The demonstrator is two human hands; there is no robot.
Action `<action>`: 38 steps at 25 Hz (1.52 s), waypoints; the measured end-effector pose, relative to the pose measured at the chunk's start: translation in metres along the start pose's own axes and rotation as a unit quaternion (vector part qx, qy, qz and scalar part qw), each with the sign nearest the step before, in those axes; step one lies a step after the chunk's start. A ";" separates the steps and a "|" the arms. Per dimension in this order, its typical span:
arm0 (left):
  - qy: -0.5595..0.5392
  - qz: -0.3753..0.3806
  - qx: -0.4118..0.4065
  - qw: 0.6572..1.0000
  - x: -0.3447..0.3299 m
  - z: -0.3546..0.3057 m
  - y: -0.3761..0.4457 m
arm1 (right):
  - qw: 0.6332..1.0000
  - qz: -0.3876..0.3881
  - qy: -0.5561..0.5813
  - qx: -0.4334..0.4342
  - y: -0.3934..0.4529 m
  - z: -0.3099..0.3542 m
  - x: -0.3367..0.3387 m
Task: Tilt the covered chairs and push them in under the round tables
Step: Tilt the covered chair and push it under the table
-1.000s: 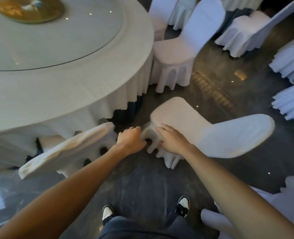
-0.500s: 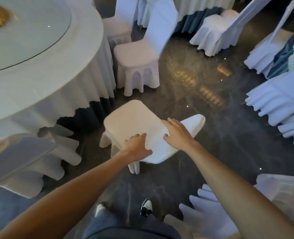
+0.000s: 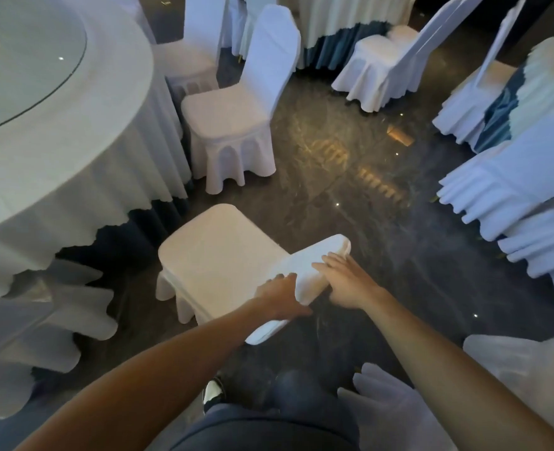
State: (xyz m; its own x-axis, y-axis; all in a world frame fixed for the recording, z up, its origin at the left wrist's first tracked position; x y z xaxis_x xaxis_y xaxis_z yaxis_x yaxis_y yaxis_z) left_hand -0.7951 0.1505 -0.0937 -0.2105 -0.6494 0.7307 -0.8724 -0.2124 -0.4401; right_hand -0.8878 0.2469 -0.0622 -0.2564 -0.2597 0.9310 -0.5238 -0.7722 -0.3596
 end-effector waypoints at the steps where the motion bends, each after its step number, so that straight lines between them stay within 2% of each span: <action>1: 0.009 0.011 0.011 1.000 -0.010 -0.002 0.004 | 1.000 0.002 -0.010 0.016 0.006 -0.006 -0.007; 4: 0.009 0.012 0.046 0.999 -0.029 -0.002 0.017 | 0.997 -0.029 -0.038 0.059 0.031 -0.020 -0.011; 6: -0.020 0.002 0.089 0.996 -0.037 -0.002 0.019 | 0.995 -0.019 -0.039 0.092 0.045 -0.027 -0.015; 10: 0.009 -0.061 0.124 0.990 -0.033 -0.001 0.023 | 0.988 -0.036 -0.036 0.147 0.063 -0.027 -0.016; 14: 0.016 -0.124 0.178 0.976 -0.001 0.028 0.023 | 0.984 -0.044 0.012 0.170 0.094 0.001 -0.003; 21: 0.039 -0.192 0.226 0.954 0.093 0.131 -0.006 | 0.980 -0.058 0.046 0.186 0.161 0.118 0.027; 28: 0.042 -0.201 0.223 0.953 0.179 0.256 -0.035 | 0.977 -0.058 0.037 0.203 0.242 0.251 0.044; 31: 0.034 -0.196 0.241 0.950 0.196 0.320 -0.058 | 0.975 -0.027 0.035 0.219 0.265 0.318 0.039; 34: 0.027 -0.211 0.251 0.944 0.201 0.355 -0.073 | 0.973 0.001 0.026 0.227 0.274 0.355 0.036; 38: -0.008 -0.247 0.289 0.925 0.215 0.414 -0.090 | 0.965 -0.009 0.016 0.263 0.294 0.411 0.036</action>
State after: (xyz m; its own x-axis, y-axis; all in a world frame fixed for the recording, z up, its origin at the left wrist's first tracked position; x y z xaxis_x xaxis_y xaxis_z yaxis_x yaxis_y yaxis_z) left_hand -0.5790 -0.2720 -0.1127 0.1623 -0.3785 0.9112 -0.4779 -0.8381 -0.2630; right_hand -0.7170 -0.2284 -0.1091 -0.2810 -0.2323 0.9312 -0.0460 -0.9659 -0.2548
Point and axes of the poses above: each hand's wrist, its own y-axis towards the middle knuckle, its own x-axis out of the back of the hand, z = x × y, the point moved 8 cm from there along y, towards the middle knuckle, and after that the axes turned 6 degrees about -z, right-handed, at the moved point
